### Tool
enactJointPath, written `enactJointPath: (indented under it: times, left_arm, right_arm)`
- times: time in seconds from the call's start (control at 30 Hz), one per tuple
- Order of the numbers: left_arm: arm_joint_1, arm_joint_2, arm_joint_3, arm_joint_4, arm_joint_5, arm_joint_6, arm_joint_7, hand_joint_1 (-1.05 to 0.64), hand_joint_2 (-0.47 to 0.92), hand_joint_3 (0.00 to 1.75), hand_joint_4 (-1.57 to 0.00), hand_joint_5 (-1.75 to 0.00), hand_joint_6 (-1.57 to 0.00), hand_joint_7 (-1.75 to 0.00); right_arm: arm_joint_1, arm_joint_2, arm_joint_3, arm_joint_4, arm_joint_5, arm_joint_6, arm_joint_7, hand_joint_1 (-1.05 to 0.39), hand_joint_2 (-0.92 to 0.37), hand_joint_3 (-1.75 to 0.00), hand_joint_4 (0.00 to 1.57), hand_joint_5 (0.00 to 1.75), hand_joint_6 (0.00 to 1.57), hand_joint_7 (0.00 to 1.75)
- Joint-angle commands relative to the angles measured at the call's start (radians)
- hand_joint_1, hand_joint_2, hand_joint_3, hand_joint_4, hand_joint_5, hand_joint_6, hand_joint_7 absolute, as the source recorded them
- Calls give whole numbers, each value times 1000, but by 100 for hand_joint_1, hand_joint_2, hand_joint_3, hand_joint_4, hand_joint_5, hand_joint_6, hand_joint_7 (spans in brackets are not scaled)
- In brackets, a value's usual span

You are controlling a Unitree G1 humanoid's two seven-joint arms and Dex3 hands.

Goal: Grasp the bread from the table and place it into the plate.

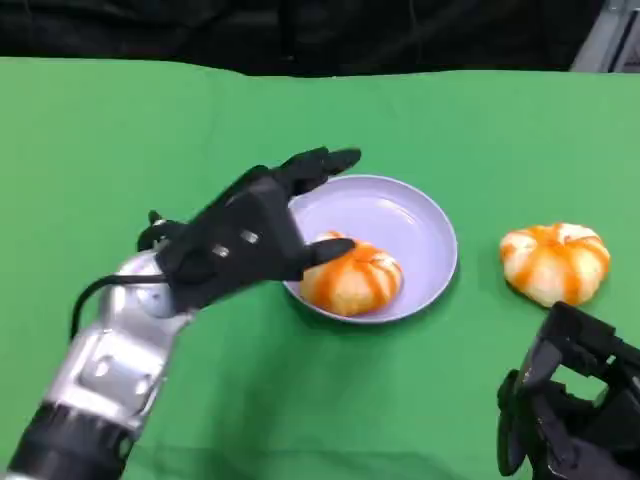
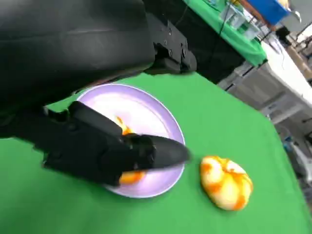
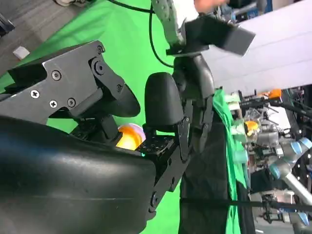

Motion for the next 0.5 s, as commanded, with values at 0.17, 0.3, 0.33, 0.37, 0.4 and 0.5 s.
enactJointPath:
  times: [0.17, 0.3, 0.33, 0.37, 0.4, 0.5]
  left_arm:
    - [181, 21, 173, -411, -387, 356, -122, 3, 45, 142, -103, -156, -100, -131]
    - [303, 77, 274, -598, -573, 497, -163, -2, 48, 139, -100, -172, -89, -163]
    - [337, 93, 304, -648, -628, 535, -172, -3, 49, 137, -100, -173, -87, -168]
    - [355, 105, 321, -679, -663, 562, -173, -3, 50, 136, -101, -174, -85, -171]
    - [411, 119, 360, -716, -734, 592, -187, -4, 51, 135, -101, -174, -85, -173]
    - [564, 146, 442, -794, -868, 623, -214, -2, 54, 135, -101, -175, -84, -174]
  right_arm:
    - [-1, 2, 3, 4, -24, -18, -15, -5, -63, -118, 93, 175, 64, 175]
    - [-12, 3, -2, 12, -19, -11, -17, -5, -63, -118, 93, 175, 64, 175]
    - [-16, 4, -3, 14, -17, -9, -18, -5, -63, -119, 93, 175, 64, 175]
    - [-17, 4, -4, 15, -16, -8, -18, -5, -63, -119, 93, 175, 64, 175]
    - [-22, 1, -10, 21, -12, -7, -14, -5, -63, -119, 93, 175, 64, 175]
    - [-31, -5, -24, 35, -8, -6, -11, -6, -62, -118, 93, 175, 65, 175]
